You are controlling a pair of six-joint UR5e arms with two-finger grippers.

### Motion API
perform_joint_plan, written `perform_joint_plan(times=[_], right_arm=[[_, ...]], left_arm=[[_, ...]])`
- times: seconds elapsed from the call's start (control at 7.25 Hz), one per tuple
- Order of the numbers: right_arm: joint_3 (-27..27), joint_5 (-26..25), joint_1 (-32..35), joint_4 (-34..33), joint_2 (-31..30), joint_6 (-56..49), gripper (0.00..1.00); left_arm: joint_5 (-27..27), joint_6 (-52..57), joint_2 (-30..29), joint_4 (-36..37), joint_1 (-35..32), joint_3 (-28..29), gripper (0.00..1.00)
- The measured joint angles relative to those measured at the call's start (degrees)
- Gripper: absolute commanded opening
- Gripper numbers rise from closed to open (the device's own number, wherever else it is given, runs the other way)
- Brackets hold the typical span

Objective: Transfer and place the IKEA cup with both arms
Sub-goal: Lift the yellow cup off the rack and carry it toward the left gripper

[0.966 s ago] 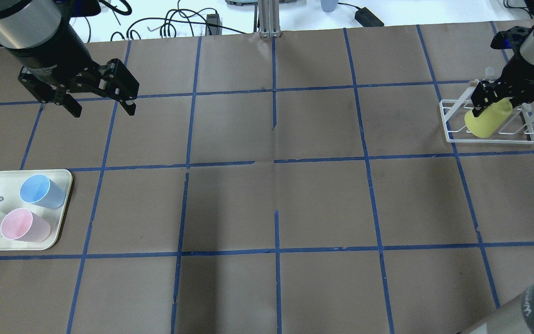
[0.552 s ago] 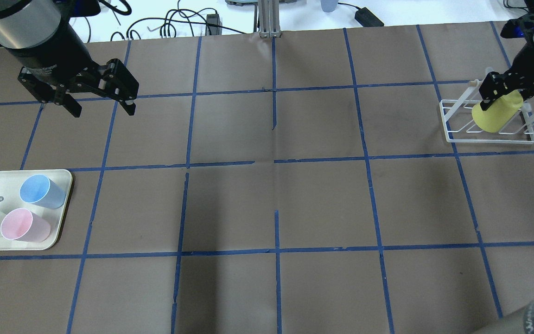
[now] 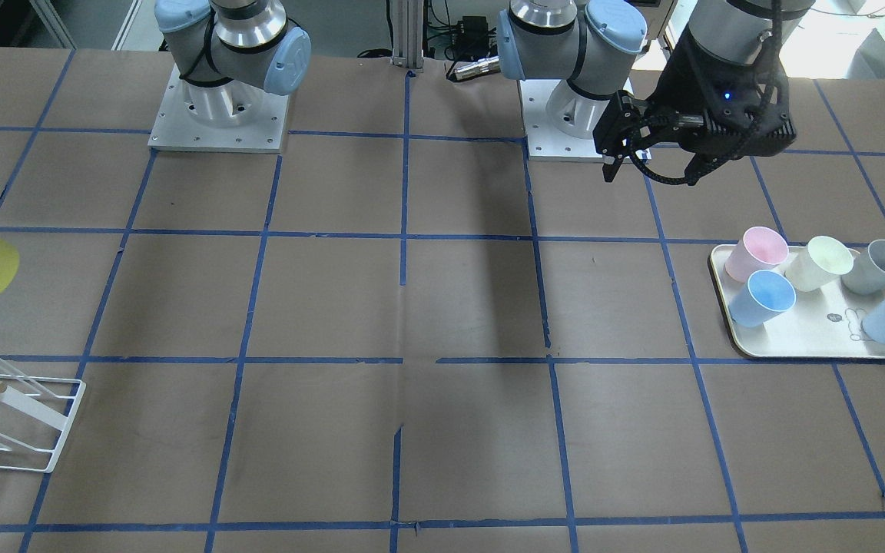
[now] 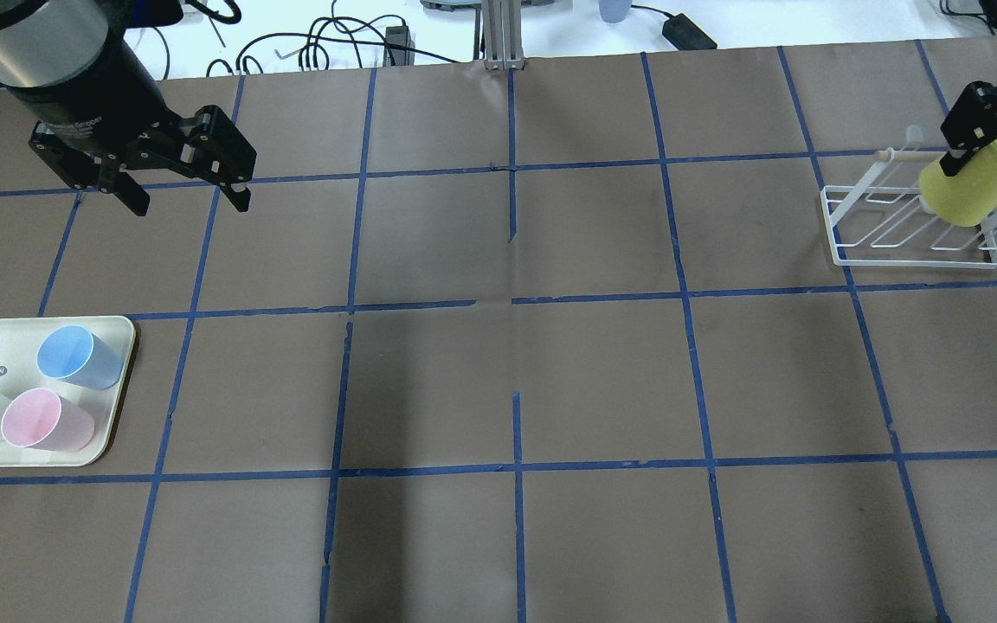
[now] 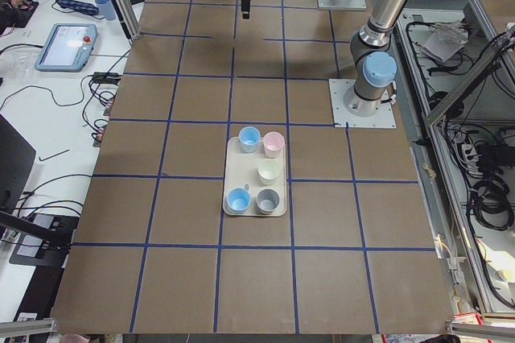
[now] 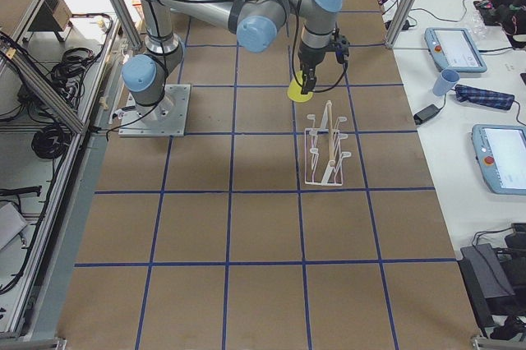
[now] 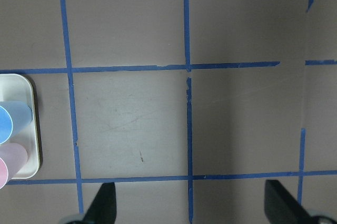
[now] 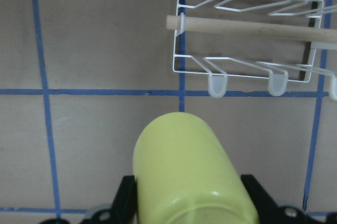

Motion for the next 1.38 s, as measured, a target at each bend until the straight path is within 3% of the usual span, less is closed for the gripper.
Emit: perform_joint_plan(times=[0.28, 0.69, 0.97, 1.38], right_arm=[[-0.9, 7.8, 2.1, 7.6, -3.6, 1.3, 0.48], [-1.0, 29.1, 4.4, 20.0, -5.3, 1.7, 0.48], [-0.6, 39.9, 8.9, 24.3, -5.4, 1.6, 0.49], [0.2, 56.9, 15.8, 27.5, -5.0, 1.9, 0.49]], left_arm=[[-3.3, 0.2, 0.1, 0.0, 0.5, -0.2, 1.0], [-9.1, 3.6, 0.8, -0.9, 2.4, -0.9, 1.0], [-22.1, 8.2, 1.4, -4.0, 8.7, -2.3, 1.0], [-44.6, 13.9, 2.2, -6.4, 15.1, -10.4, 1.0]])
